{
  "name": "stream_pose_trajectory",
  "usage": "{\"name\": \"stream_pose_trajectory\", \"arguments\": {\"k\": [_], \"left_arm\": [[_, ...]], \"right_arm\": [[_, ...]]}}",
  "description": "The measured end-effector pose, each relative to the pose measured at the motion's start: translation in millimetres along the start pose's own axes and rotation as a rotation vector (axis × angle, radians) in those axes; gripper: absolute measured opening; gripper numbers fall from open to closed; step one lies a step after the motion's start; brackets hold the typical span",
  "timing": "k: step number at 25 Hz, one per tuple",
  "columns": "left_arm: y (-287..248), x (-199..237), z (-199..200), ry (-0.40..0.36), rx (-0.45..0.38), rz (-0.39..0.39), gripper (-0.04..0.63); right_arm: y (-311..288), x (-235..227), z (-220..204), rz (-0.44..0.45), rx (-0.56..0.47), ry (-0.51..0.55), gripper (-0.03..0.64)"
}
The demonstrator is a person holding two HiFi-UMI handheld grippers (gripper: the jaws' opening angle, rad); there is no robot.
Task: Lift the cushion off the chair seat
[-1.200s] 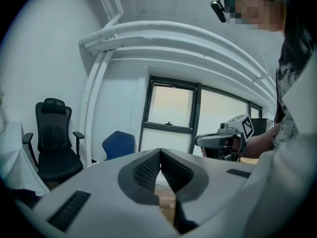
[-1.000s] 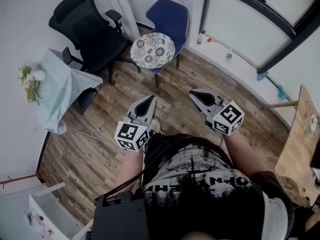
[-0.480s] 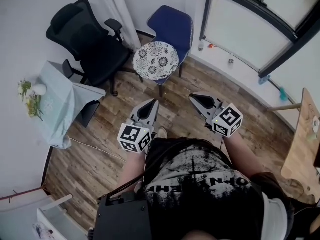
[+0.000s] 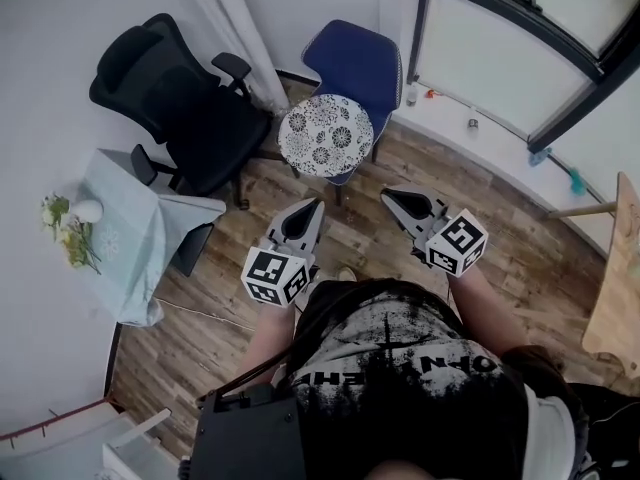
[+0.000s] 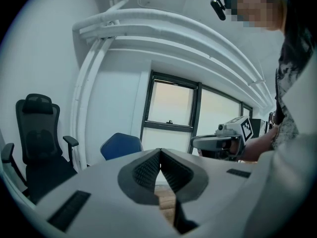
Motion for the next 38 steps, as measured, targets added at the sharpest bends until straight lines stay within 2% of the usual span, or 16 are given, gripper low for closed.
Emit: {"name": "stream_pose_trajectory", "arguments": {"k": [9, 17, 24, 30, 38], "left_arm": [[1.7, 59.6, -9.6, 0.006, 0.004, -0.030, 0.014], [4.9, 99.2, -21.6, -0.065, 0.027, -0.048, 0.014], [0.6, 118.1, -34.0, -0.014, 0.027, -0.050, 0.014], [-8.4, 132.8, -41.5, 0.035, 0.026, -0.023, 0.014], [-43.0, 158.1, -48.0, 0.080, 0.054, 0.051, 0.014]], "right_arm": [[-61.1, -5.0, 2.9, -0.031, -0.016, -0.022, 0.017], [-105.2, -1.8, 10.7, -0.065, -0.030, 0.023, 0.017], [-127.8, -4.0, 3.0, -0.071, 0.033, 0.037, 0.017], [-145.3, -16.2, 6.1, -0.043, 0.066, 0.051, 0.017], [-176.3, -63.4, 24.4, 0.027, 0.086, 0.045, 0.017]]}}
Point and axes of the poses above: the fingertips, and each gripper's own axes: y backward along the fingers, x to its left, z out of its top, the point moved 4 cm from there along y, backward along the fingers, and after that the axes turned 11 degrees about -y, right-handed, at the moved point
